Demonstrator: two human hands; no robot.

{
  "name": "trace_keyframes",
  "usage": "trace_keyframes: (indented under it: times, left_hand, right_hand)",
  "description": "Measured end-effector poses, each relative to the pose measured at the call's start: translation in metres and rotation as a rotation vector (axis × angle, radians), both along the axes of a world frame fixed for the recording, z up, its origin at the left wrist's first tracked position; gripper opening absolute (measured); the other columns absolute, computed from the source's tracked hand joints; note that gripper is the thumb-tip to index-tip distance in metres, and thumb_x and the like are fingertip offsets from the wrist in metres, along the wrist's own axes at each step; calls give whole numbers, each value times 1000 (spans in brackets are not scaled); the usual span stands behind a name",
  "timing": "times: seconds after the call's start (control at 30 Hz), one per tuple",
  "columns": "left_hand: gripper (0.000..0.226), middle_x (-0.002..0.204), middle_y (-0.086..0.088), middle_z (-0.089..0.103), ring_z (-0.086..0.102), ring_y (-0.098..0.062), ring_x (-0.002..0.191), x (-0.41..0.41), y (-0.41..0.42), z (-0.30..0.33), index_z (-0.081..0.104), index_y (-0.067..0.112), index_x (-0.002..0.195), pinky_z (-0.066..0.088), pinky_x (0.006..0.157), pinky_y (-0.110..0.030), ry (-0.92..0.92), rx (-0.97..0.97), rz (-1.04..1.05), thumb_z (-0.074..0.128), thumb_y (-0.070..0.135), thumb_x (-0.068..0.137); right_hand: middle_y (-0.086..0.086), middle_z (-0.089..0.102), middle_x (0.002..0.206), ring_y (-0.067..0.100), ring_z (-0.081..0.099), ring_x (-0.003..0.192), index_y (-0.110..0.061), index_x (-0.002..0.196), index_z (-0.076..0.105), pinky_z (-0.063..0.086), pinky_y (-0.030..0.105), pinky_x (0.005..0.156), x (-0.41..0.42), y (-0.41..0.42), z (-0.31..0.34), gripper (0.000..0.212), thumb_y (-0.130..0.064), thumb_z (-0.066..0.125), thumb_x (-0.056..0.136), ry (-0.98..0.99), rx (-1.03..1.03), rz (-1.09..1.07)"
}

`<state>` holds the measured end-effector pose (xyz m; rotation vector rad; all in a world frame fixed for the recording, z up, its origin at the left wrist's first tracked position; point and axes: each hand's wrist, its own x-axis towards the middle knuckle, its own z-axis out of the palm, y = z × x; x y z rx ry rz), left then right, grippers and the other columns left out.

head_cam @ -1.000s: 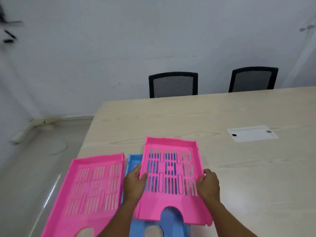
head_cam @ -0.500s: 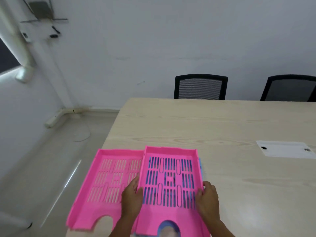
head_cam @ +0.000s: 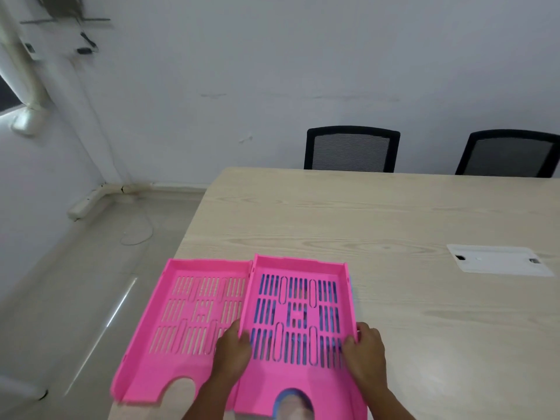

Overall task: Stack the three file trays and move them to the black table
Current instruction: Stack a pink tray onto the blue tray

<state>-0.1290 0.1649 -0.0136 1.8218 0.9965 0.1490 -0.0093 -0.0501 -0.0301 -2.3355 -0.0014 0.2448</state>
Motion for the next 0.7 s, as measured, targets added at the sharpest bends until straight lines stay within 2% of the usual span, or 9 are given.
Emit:
trace_keyframes:
  times: [0.03, 0.07, 0.13, 0.2, 0.3, 0.4, 0.53, 0.63, 0.7]
  left_hand:
    - [49, 119, -7, 66, 45, 4, 60, 0, -1, -1, 30, 5, 151, 45, 68, -14, 9, 6, -11, 40, 16, 104]
    - [49, 93, 5, 65, 51, -4, 58, -1, -3, 0, 30, 4, 151, 46, 60, -15, 26, 13, -30, 40, 15, 104]
    - [49, 68, 16, 44, 56, -12, 57, -3, -4, 0, 30, 4, 151, 48, 52, -16, 62, 40, -67, 40, 15, 104]
    - [49, 67, 17, 42, 52, -7, 51, -3, -3, 0, 30, 4, 150, 47, 51, -12, 85, 68, -97, 40, 16, 104]
    - [49, 67, 10, 53, 44, -3, 41, -1, -2, -1, 31, 5, 150, 58, 57, -26, 75, 88, -124, 41, 16, 104]
    - [48, 64, 8, 50, 40, 1, 38, 2, -5, 2, 32, 6, 149, 46, 45, -15, 42, 86, -127, 41, 16, 104]
    - [38, 72, 9, 57, 54, -6, 57, 9, -7, 6, 48, 6, 140, 51, 57, -21, 2, 66, -174, 41, 13, 103]
    - [42, 70, 16, 49, 54, -7, 56, 8, -13, 6, 42, 7, 145, 44, 47, -10, 3, 48, -167, 41, 11, 103]
    - [46, 64, 15, 46, 57, -10, 50, 7, -18, 6, 35, 6, 149, 41, 40, -10, -1, 51, -155, 41, 10, 103]
  right_hand:
    - [7, 54, 92, 19, 56, 80, -11, 96, 60, 50, 36, 70, -1, 0, -2, 13, -11, 48, 90, -2, 2, 5]
    - [7, 55, 91, 20, 57, 81, -10, 95, 60, 51, 37, 72, -2, 0, -4, 14, -9, 47, 91, -8, 8, 10]
    - [8, 58, 90, 21, 57, 81, -8, 93, 59, 50, 35, 72, -4, -1, -4, 14, -6, 45, 93, -15, 32, 6]
    - [7, 61, 86, 21, 60, 77, -8, 88, 58, 52, 36, 69, -4, -3, -4, 15, -5, 44, 93, -11, 58, 2]
    - [6, 63, 80, 18, 61, 72, -10, 83, 57, 55, 36, 67, -3, -5, -2, 19, -3, 44, 93, -8, 86, -7]
    - [5, 62, 78, 21, 61, 71, -12, 80, 55, 54, 39, 68, -1, -9, -1, 19, -3, 44, 93, -38, 75, -36]
    - [4, 63, 75, 21, 63, 67, -14, 77, 53, 56, 42, 66, 3, -15, -5, 19, -7, 43, 91, -18, 43, -77]
    - [4, 64, 76, 20, 64, 67, -15, 77, 53, 59, 44, 65, 3, -20, -6, 19, -9, 43, 92, 8, 14, -74]
    - [6, 61, 73, 21, 61, 63, -14, 74, 48, 58, 41, 62, 2, -21, -1, 20, -7, 44, 92, 1, 3, -68]
